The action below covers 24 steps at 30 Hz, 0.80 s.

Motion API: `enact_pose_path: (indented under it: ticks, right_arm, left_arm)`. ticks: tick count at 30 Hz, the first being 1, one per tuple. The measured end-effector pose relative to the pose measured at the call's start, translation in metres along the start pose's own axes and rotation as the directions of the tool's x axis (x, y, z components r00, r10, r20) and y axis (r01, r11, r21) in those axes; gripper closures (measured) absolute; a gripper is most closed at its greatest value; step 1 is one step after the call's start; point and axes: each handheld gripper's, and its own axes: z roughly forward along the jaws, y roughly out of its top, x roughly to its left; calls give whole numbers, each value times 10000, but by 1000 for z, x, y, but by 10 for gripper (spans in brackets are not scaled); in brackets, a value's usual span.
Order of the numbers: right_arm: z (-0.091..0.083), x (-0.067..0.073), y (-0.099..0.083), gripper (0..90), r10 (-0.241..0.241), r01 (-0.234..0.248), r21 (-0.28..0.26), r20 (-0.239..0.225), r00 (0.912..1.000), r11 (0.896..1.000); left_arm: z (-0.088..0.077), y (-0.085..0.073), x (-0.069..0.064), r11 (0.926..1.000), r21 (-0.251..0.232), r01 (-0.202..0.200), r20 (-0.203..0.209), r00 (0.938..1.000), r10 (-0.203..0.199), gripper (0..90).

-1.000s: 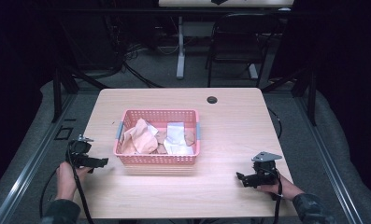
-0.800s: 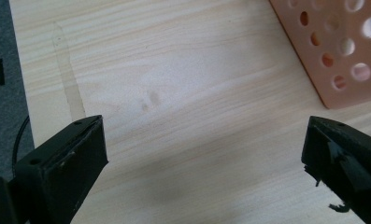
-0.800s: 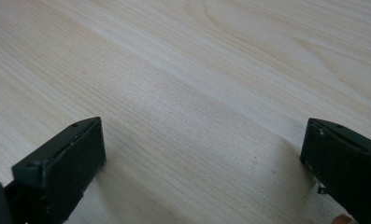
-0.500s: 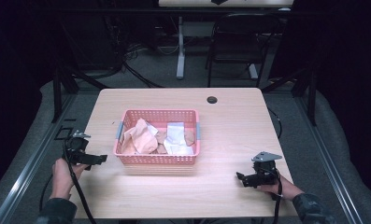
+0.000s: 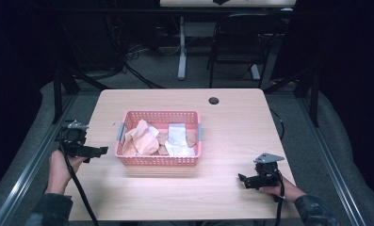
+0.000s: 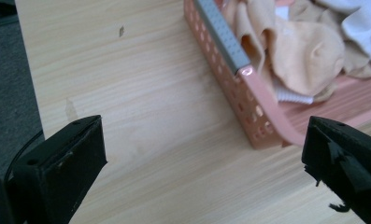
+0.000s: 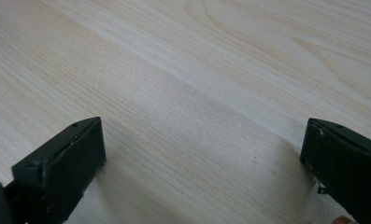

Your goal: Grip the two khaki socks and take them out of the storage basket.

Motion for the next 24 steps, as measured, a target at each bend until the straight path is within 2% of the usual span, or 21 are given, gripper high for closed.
enact_pose_path:
  ticks: [13,17,19,24]
  right_arm:
    - [0,0,0,0,-7,7,-5,4,10000,10000]
    - [0,0,0,0,6,-6,-2,-6,10000,10000]
    - [0,0,0,0,5,-5,1,-5,10000,10000]
    - [0,0,0,0,2,-2,5,-5,10000,10000]
  left_arm:
    - [-1,38,-23,9986,-50,-525,528,9972,527,0]
    - [6,50,-30,9975,-21,-702,813,9942,701,0]
    - [15,59,-36,9963,146,-841,952,9920,824,0]
    - [29,70,-43,9954,240,-922,1245,9883,886,1]
